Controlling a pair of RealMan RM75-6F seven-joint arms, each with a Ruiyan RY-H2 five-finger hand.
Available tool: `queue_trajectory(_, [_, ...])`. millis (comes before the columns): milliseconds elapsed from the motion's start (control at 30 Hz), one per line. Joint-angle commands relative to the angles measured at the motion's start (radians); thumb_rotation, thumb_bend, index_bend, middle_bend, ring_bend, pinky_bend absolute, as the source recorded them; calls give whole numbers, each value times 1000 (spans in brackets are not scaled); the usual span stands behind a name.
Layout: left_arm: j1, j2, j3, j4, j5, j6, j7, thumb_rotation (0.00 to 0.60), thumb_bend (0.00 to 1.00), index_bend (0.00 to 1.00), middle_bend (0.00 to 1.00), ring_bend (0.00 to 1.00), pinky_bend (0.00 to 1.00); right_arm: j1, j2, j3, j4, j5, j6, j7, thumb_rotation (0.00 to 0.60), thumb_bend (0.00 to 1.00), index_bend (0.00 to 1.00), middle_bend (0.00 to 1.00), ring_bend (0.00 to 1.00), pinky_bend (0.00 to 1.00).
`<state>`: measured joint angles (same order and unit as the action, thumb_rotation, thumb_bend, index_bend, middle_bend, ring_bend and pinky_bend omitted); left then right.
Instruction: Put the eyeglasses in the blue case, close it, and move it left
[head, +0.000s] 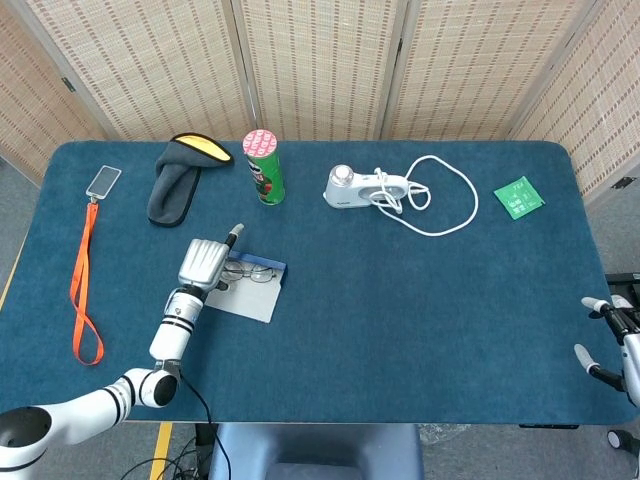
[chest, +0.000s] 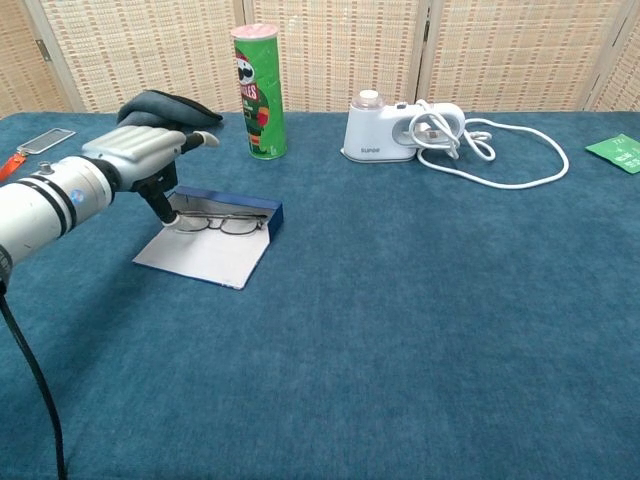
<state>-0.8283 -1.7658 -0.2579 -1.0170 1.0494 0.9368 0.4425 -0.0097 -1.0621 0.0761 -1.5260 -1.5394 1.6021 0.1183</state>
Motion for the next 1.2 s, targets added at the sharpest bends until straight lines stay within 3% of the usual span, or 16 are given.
queue_trajectory(33, [-21,-33,-15,54,-22,-21,7,600,96,19,1000,919,963,-5,4,1,0,3,7,1,600,269,249,395,359,259])
queue_trajectory(567, [-97,-134,-46,257,-30,-37,35,600,96,25,1000,919,963,-19,10,0,5,9,21,14,600,270,249,396,360,259])
queue_trajectory(733, [-108,-152,-70,276,-49,-52,16,600,96,25,1000,919,963,-25,11,1,8,15,26,20,600,269,249,396,360,259])
queue_trajectory(967, [-61,-92,-45,159,-12,5,4,600,96,24,982,910,960,-22,7,1,19,13,21,29,600,270,249,396,360,259])
queue_trajectory(1200, [29,45,26,-89,116,129,-58,600,96,23,968,892,958,-14,-1,1,25,9,9,34,600,269,249,396,360,259])
